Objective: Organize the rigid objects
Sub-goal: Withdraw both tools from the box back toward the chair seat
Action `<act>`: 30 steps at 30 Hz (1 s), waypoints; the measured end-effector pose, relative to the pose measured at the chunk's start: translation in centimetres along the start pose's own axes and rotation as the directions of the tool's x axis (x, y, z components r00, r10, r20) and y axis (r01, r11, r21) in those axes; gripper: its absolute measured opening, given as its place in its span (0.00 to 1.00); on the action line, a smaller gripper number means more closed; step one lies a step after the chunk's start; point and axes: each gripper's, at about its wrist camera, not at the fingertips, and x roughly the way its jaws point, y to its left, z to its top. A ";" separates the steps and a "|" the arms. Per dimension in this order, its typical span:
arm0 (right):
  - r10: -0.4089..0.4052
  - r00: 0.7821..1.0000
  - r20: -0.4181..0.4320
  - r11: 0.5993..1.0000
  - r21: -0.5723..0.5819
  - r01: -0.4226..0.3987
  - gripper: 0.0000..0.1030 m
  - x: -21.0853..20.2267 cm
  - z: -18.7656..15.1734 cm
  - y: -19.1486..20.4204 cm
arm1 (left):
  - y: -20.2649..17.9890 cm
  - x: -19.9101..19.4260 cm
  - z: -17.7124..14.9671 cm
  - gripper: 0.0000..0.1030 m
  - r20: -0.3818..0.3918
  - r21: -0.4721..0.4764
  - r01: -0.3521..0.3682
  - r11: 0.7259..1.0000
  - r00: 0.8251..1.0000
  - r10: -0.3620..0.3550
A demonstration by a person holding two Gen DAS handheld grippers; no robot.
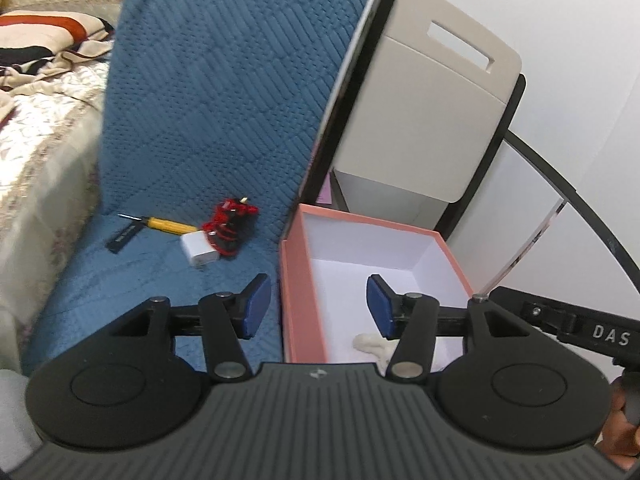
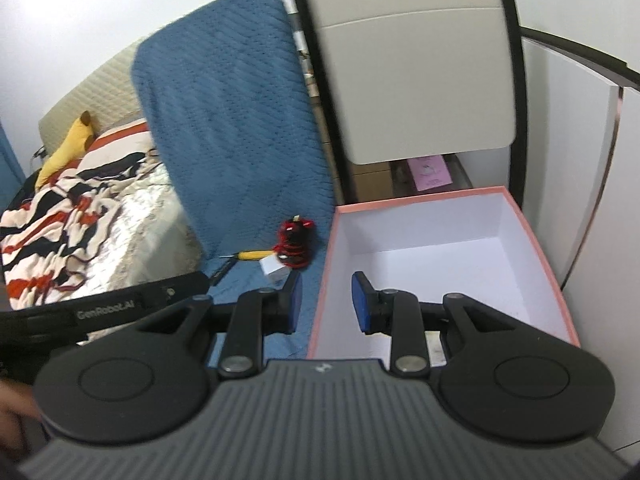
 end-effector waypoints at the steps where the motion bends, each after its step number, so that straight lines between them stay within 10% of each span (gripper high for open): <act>1: 0.003 1.000 0.002 1.000 -0.004 -0.003 0.30 -0.2 -0.3 0.5 | 0.4 -0.6 -0.2 0.58 0.001 0.000 0.000 1.000 1.000 0.000; 30: 0.018 0.999 0.045 0.998 -0.058 -0.016 0.31 -1.7 -7.5 7.5 | 7.1 -5.8 -6.8 0.75 0.002 0.002 -0.032 0.999 0.999 0.032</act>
